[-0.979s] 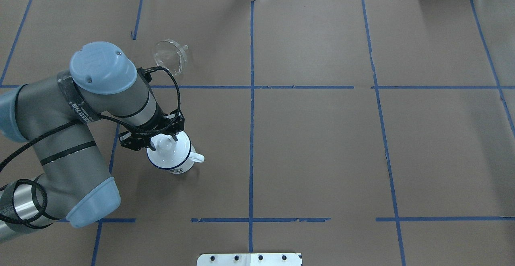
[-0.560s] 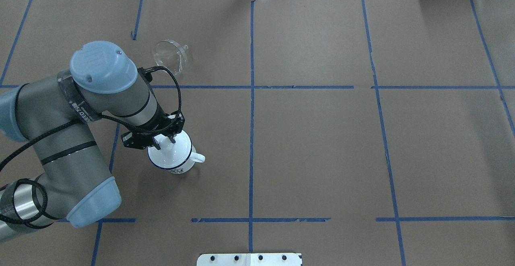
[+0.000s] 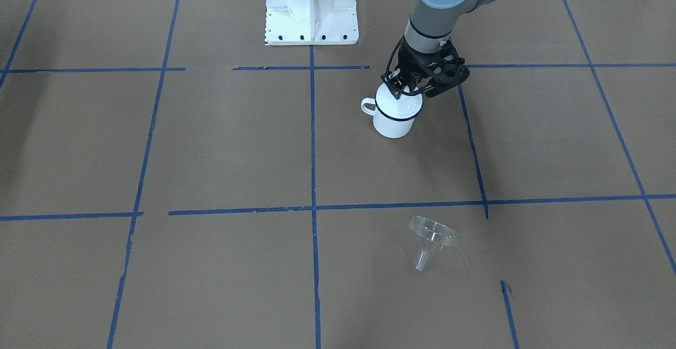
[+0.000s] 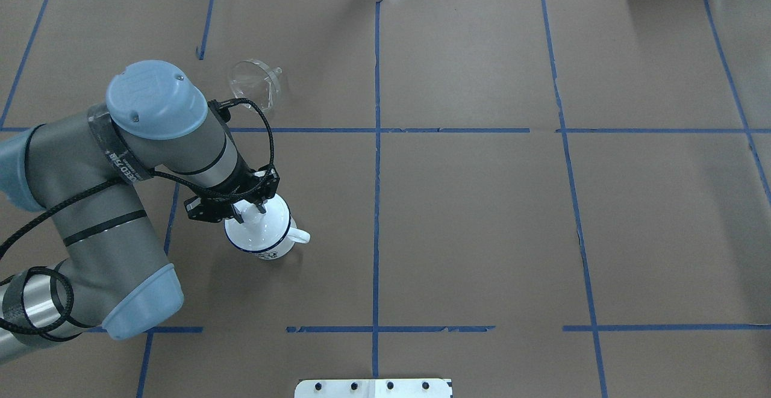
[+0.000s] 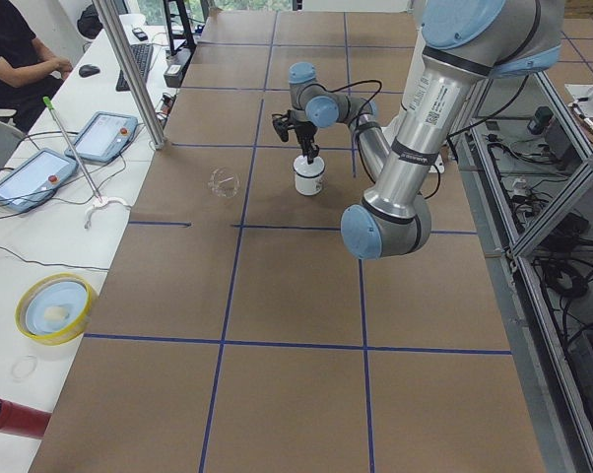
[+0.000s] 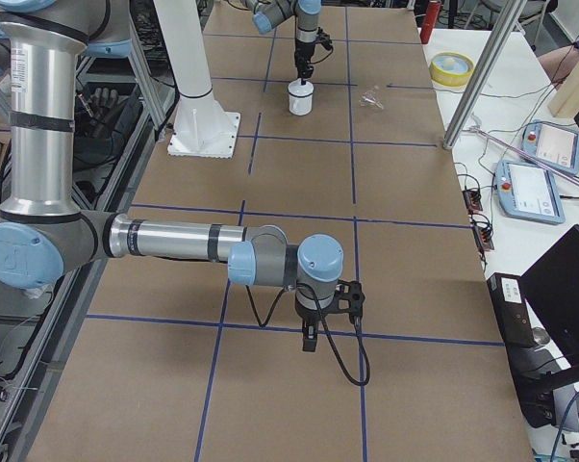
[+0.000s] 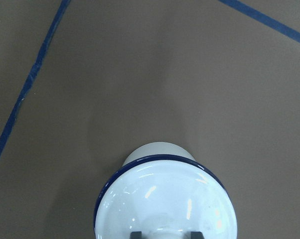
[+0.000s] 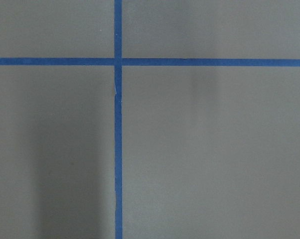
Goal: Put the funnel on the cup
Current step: 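Close the left gripper on the white lid's knob and lift it, then carry the lid beside the mug and lower it onto the table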
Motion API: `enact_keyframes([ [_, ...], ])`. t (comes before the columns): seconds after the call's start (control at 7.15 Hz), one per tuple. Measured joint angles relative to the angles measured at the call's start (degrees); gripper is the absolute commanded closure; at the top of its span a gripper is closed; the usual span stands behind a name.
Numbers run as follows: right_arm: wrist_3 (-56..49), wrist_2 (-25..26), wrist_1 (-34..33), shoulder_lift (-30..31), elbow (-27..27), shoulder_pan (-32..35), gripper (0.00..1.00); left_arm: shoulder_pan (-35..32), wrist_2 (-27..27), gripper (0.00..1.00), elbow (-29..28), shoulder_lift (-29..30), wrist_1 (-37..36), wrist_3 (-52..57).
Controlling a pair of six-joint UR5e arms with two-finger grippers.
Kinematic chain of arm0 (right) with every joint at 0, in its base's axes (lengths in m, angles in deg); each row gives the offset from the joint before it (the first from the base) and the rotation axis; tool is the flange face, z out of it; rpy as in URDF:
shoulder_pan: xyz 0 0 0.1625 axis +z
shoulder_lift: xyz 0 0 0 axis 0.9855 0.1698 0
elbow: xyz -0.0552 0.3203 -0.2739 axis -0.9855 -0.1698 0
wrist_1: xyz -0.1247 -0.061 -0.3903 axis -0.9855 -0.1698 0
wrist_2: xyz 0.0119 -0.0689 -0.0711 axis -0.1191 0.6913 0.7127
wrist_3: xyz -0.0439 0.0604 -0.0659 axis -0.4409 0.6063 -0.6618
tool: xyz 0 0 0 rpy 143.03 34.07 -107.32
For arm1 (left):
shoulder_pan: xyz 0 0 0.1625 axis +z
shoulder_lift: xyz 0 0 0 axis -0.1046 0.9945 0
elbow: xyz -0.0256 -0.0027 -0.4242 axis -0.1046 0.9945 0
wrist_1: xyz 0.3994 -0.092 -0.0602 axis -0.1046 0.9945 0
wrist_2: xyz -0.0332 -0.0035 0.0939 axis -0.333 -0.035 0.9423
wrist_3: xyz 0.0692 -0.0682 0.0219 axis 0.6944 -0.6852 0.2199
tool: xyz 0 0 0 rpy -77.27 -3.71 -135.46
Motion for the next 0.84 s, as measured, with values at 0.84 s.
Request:
enact_keyframes([
  [0.84, 0.00, 0.00, 0.00, 0.00, 0.03, 0.00, 0.00, -2.83, 0.32, 1.00, 4.60, -0.27, 0.01, -1.88],
])
